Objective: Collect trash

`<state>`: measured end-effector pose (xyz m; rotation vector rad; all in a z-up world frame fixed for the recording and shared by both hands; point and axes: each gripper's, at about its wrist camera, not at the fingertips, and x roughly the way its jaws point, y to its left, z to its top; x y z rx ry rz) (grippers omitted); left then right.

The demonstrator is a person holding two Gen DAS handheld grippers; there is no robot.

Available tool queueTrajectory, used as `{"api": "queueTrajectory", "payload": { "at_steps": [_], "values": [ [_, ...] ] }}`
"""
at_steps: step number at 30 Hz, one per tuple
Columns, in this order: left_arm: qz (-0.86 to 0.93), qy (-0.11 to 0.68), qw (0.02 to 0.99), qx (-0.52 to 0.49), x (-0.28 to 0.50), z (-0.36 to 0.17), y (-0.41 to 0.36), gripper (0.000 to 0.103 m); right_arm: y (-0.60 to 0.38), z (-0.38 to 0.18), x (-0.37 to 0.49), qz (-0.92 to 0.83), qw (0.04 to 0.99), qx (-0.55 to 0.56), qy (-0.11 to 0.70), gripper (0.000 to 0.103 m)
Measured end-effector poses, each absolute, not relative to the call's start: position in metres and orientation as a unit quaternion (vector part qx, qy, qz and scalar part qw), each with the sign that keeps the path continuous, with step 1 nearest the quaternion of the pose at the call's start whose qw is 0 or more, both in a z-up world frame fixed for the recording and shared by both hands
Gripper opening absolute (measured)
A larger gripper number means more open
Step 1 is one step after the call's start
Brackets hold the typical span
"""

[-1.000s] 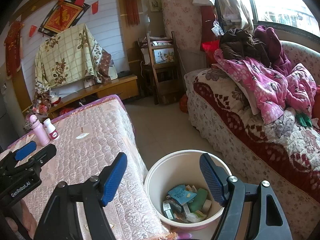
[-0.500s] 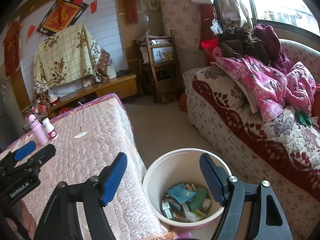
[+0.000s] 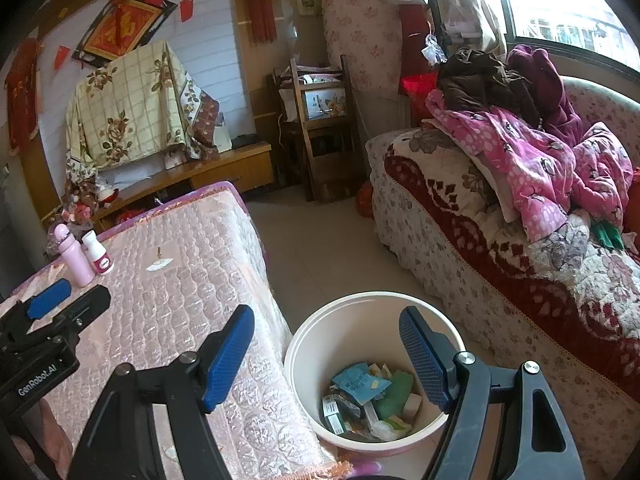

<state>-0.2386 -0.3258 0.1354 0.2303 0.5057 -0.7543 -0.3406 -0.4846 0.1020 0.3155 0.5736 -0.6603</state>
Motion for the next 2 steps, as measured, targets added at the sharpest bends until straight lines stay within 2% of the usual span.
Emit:
{"api": "queueTrajectory", "payload": {
  "at_steps": [2],
  "values": [
    [-0.365, 0.249, 0.891, 0.109, -0.2348, 0.1339, -0.3209, 0.081, -0.4813, 0.1011, -0.3379, -0.316, 0.894, 0.15, 0.279, 0.078]
  ]
}}
